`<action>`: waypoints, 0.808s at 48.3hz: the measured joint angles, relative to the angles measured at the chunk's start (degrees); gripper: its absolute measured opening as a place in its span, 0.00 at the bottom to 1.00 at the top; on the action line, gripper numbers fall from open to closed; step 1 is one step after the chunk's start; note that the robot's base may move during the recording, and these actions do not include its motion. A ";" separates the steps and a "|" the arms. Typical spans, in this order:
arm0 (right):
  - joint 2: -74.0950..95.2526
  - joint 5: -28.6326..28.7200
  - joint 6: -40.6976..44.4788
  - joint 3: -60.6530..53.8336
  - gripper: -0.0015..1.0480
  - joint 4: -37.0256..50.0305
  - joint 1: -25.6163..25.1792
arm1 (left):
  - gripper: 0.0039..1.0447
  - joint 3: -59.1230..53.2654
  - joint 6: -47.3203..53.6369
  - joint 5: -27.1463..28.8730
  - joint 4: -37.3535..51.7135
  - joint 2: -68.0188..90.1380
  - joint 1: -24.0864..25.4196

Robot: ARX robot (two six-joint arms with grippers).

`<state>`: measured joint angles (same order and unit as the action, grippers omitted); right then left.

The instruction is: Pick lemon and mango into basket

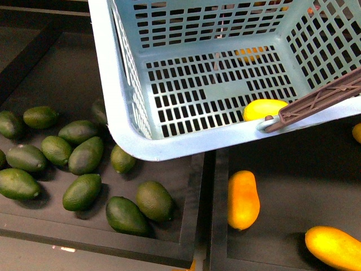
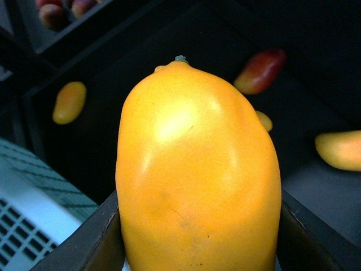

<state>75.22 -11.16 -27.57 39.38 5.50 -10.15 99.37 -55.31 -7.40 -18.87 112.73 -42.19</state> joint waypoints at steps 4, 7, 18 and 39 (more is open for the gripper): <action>-1.73 -1.14 -0.28 1.75 0.57 -0.87 3.78 | 0.24 0.00 0.00 -0.02 0.00 0.00 0.00; -2.05 -2.03 -0.46 3.10 0.57 -0.87 6.36 | 0.24 0.00 0.00 -0.04 0.00 0.00 -0.02; 1.38 -5.62 -0.39 8.81 0.57 0.61 17.14 | 0.24 0.00 -0.02 -0.11 0.00 0.00 -0.02; 7.63 -8.76 -1.84 11.19 0.89 0.57 21.73 | 0.24 -0.02 -0.02 0.48 -0.02 0.00 0.22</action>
<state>82.85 -19.92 -29.41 50.57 6.07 11.57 99.35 -55.33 -6.92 -18.90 112.73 -41.98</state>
